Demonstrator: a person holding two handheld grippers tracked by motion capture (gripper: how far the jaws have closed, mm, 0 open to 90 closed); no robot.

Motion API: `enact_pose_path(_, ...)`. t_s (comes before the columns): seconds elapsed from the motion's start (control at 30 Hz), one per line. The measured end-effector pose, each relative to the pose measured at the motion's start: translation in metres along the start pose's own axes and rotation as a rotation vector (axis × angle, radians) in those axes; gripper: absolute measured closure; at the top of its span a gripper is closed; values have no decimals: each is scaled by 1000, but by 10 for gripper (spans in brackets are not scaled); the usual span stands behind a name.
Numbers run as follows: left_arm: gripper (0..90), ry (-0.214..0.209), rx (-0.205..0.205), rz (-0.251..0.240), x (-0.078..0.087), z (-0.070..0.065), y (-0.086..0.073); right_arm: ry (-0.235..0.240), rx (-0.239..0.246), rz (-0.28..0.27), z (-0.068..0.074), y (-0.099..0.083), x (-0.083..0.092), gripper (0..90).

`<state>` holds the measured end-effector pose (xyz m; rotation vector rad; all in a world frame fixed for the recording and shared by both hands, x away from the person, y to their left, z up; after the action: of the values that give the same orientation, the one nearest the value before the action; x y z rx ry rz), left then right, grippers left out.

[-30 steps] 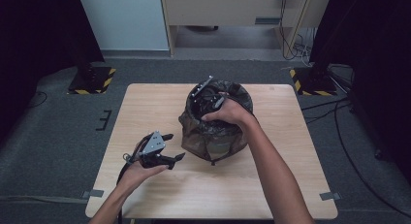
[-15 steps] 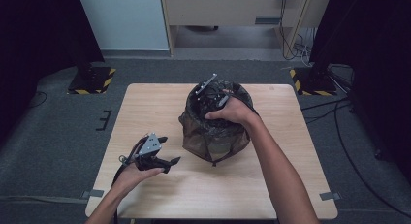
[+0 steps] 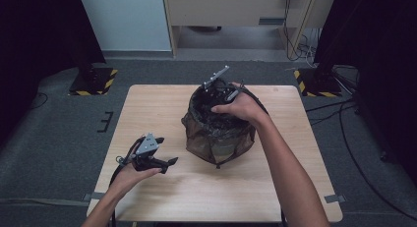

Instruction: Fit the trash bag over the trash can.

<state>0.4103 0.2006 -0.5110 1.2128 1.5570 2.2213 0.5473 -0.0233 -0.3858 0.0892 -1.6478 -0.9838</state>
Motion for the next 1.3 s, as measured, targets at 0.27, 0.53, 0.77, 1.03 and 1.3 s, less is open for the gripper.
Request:
enact_pose_path(0.27,43,6,22,22,-4,8,-2,-62,-24,-76,-11,4,38,149)
enact_pose_path(0.53,25,20,53,49,-14,19,-5,-107,-67,-149,-31,-13,71,111)
enact_pose_path(0.77,31,48,84,70,-22,33,-5,-118,-131,-200,-50,-36,82,98)
enact_pose_path(1.03,30,80,99,99,-32,46,-5,-130,-181,-243,-70,-59,89,68)
enact_pose_path(1.3,29,101,125,124,-40,54,-3,-182,-246,-269,-97,-76,95,74)
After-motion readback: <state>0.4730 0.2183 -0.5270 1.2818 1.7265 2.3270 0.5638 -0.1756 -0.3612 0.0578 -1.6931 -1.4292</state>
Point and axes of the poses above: each handheld gripper's, and its own axes: x roughly backward along the jaws, y roughly out of its top, z roughly to its left, the point moved 5 cm from there along -x, roughly forward along the jaws, and after that the axes turned 8 degrees about y, right-handed, at the moved point
